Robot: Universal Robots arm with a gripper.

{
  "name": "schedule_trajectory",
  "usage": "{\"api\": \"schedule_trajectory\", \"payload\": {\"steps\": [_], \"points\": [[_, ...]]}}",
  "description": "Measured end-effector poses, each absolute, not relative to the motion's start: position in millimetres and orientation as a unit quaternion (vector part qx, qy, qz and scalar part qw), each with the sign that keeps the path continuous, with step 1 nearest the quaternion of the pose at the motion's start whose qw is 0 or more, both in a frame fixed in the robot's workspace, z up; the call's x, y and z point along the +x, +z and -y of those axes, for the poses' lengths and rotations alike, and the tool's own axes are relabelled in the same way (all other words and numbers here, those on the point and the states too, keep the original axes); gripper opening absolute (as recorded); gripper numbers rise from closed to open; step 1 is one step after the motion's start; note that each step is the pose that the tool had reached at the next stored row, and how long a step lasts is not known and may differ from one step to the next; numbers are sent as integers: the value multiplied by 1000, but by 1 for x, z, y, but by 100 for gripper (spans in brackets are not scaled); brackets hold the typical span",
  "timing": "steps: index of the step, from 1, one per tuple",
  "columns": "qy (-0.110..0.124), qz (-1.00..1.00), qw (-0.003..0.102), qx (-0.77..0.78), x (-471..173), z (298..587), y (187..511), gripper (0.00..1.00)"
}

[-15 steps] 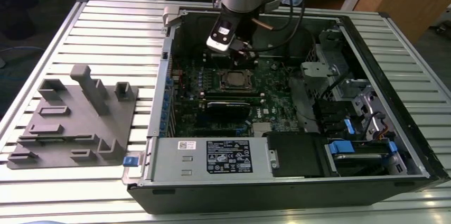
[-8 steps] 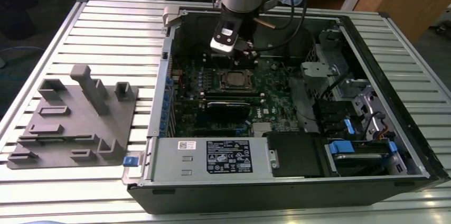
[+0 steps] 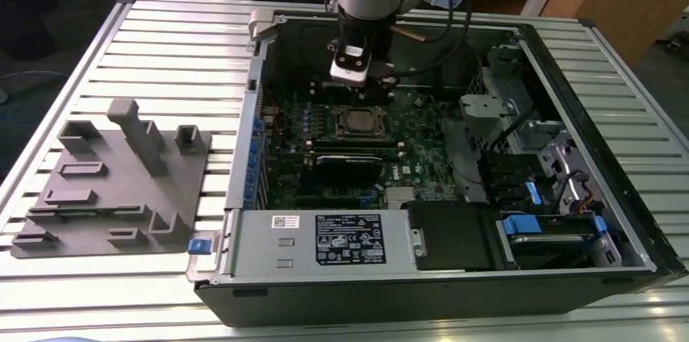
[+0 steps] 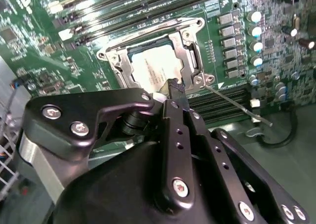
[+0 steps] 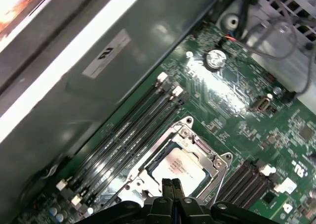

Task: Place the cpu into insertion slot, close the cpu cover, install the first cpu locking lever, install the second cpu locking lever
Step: 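Close the cpu cover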

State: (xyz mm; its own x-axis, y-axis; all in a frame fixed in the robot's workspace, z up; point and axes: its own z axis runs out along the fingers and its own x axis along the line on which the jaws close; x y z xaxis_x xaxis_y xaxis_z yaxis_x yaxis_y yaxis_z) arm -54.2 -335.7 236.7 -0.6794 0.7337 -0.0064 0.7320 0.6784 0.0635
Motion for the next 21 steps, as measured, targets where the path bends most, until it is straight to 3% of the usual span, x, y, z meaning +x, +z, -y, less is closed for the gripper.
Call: {"api": "schedule_trajectory", "payload": {"steps": [21], "points": [[29, -941, 14, 338, -54, 336, 236, 11]]}}
